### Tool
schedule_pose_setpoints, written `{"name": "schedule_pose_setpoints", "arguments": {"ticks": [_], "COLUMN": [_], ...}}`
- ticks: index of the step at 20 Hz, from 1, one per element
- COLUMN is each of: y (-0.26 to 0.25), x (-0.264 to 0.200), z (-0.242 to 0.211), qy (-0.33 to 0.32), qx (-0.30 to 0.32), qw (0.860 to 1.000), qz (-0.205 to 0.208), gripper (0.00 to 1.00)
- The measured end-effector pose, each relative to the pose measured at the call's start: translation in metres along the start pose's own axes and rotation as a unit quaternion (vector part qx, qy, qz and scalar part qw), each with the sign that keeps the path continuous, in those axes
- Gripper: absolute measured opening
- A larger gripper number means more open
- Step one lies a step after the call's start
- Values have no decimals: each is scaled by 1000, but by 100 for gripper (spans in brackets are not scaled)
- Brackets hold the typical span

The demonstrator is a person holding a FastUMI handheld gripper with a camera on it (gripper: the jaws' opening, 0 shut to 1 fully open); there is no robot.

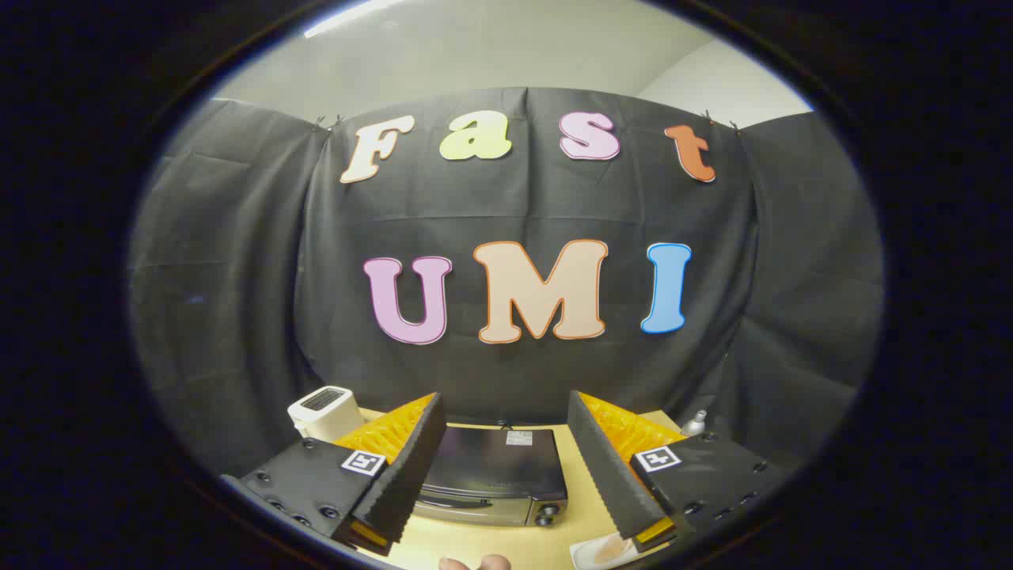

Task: Open the toaster oven, put the food inside, and close the toaster oven door.

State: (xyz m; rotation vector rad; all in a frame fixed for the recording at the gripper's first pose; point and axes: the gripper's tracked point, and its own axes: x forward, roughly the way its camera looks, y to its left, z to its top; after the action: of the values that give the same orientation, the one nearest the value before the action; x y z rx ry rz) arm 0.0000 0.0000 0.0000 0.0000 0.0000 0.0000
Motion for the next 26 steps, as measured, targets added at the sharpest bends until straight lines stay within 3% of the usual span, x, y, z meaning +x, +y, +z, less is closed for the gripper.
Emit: {"name": "schedule_pose_setpoints", "arguments": {"ticks": [21, 26], "y": [22, 23], "x": [29, 48], "z": [-44, -86], "qy": [22, 55], "qx": [20, 31], "qw": [999, 998], "qz": [21, 21], "gripper": [99, 99]}}
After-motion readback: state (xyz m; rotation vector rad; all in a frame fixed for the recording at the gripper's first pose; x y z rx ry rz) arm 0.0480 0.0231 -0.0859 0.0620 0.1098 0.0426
